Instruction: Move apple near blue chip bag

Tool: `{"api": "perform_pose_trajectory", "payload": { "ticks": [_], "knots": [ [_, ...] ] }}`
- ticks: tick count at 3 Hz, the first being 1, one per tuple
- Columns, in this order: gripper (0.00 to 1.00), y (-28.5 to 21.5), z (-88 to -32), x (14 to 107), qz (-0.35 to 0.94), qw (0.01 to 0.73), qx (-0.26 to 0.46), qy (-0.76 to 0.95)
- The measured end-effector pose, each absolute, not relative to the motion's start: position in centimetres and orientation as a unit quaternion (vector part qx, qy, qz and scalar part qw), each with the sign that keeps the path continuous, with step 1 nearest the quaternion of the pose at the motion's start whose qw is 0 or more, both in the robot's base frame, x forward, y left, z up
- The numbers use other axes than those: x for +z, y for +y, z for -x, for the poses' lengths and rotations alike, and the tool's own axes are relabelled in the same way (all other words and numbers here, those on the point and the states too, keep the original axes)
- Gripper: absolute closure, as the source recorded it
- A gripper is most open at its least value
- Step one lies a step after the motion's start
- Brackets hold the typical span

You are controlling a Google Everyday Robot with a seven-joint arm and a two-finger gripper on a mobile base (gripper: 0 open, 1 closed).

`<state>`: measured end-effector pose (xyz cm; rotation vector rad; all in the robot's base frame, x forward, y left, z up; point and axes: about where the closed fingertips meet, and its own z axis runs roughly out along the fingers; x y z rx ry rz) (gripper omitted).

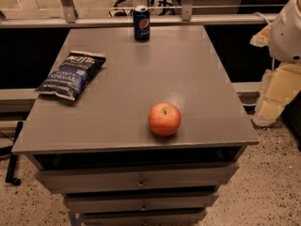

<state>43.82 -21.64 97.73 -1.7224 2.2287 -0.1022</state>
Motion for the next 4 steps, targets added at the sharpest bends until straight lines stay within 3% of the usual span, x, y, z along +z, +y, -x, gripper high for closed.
{"api": "perform_pose_trajectory", "payload": {
  "ticks": [1, 4],
  "knots": [
    [0.00, -21.6, -43.8, 97.7, 0.603, 0.161, -0.036, 0.780],
    [0.00, -13.2, -45.2, 91.7, 0.611, 0.267, 0.089, 0.740]
  ]
}}
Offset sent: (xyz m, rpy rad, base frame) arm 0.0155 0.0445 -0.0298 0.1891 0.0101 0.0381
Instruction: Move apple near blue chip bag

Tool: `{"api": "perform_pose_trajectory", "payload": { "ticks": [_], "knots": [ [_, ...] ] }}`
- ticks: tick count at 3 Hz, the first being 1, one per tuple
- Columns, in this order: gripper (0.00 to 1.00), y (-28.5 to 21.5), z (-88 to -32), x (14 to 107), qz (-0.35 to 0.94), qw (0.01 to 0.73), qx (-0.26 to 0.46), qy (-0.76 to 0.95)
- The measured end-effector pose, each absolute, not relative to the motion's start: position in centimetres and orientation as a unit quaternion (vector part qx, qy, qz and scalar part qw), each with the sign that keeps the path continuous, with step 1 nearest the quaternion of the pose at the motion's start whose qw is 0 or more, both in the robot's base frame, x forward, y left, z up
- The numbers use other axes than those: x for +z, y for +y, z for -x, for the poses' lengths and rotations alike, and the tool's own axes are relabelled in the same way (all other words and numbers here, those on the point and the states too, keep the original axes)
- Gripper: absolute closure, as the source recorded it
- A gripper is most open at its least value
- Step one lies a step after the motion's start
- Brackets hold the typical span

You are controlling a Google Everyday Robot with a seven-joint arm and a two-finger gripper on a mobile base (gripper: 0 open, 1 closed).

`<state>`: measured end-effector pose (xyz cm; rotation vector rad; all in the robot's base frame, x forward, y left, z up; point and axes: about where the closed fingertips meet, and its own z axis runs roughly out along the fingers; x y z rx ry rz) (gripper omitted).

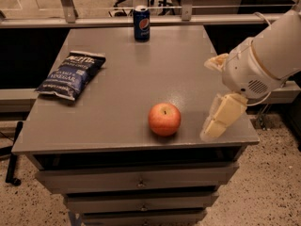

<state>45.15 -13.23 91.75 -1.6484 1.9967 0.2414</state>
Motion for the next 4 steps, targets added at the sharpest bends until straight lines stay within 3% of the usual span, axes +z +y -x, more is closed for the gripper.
{"api": "perform_pose_trajectory", "payload": {
  "ticks": [3, 4],
  "knots": [
    [0.02, -8.4, -46.4, 84.7, 0.585, 0.299, 0.154, 0.738],
    [0.24, -7.3, -46.6, 84.1, 0.582, 0.303, 0.166, 0.737]
  ]
}}
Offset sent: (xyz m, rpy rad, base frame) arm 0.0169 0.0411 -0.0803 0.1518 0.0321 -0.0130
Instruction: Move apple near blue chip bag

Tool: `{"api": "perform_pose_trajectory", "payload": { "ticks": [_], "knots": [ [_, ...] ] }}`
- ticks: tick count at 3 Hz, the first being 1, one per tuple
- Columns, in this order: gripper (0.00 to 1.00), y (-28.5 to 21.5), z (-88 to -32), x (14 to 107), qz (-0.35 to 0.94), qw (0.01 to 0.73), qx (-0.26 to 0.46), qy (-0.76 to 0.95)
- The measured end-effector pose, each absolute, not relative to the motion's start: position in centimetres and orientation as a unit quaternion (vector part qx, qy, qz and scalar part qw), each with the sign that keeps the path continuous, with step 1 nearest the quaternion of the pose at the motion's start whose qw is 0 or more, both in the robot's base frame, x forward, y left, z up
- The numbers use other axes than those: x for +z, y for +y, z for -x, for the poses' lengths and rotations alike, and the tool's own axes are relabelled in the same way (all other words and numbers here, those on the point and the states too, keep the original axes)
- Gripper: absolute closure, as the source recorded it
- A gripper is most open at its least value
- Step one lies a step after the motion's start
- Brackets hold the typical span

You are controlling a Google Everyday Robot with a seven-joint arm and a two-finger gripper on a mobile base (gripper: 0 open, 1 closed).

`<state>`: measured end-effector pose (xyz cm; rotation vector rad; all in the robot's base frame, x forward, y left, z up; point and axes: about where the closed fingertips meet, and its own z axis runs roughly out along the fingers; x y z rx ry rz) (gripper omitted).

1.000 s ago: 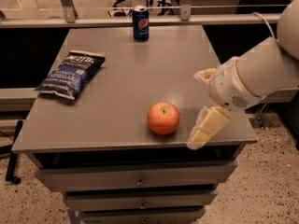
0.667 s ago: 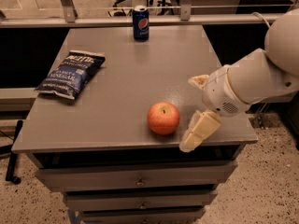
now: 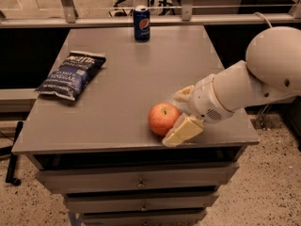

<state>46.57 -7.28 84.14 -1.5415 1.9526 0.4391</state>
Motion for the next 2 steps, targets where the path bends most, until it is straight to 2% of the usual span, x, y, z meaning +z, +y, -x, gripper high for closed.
{"api": "perform_pose_trajectory", "payload": {
  "ticks": [1, 2],
  "knots": [
    [0.47, -5.19, -46.63, 84.06, 0.576, 0.300, 0.186, 0.738],
    [0.78, -4.38, -46.71, 84.85, 0.570, 0.294, 0.192, 0.743]
  ]
}}
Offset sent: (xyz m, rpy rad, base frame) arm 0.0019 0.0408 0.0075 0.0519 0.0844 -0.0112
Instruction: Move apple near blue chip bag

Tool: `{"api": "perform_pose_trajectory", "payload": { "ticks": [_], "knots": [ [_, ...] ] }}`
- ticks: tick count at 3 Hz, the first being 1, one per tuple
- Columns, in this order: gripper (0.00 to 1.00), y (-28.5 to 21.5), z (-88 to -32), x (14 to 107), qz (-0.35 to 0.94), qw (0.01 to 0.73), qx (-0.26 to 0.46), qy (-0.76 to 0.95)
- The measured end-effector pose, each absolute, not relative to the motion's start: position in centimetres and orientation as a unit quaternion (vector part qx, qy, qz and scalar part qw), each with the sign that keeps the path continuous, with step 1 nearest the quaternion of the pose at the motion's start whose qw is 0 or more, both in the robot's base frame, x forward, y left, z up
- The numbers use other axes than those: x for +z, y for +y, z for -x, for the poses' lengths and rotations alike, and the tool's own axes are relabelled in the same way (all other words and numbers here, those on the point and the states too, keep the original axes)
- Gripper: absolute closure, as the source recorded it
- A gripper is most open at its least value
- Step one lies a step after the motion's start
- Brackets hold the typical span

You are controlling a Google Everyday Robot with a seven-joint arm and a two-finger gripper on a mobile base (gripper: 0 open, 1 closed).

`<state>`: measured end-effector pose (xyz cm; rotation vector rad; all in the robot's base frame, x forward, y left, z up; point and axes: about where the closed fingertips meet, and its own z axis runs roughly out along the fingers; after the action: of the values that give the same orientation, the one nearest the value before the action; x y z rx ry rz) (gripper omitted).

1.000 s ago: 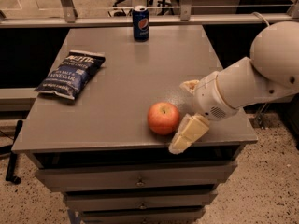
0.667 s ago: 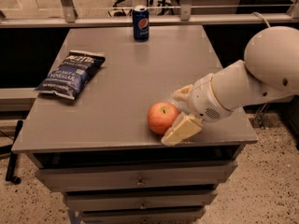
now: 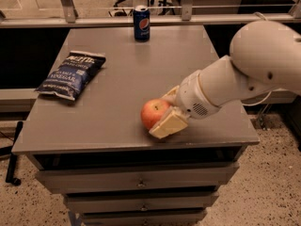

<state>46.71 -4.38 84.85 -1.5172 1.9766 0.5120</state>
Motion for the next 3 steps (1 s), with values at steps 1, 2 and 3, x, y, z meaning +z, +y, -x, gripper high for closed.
{"api": "perform_pose_trajectory", "payload": {
  "ticks": [1, 2, 3],
  "knots": [
    [0.99, -5.7, -47.2, 86.2, 0.566, 0.298, 0.179, 0.748],
    [1.00, -9.6, -48.8, 88.7, 0.561, 0.313, 0.150, 0.752],
    [1.00, -10.1, -49.6, 90.4, 0.558, 0.327, 0.140, 0.749]
  ]
}}
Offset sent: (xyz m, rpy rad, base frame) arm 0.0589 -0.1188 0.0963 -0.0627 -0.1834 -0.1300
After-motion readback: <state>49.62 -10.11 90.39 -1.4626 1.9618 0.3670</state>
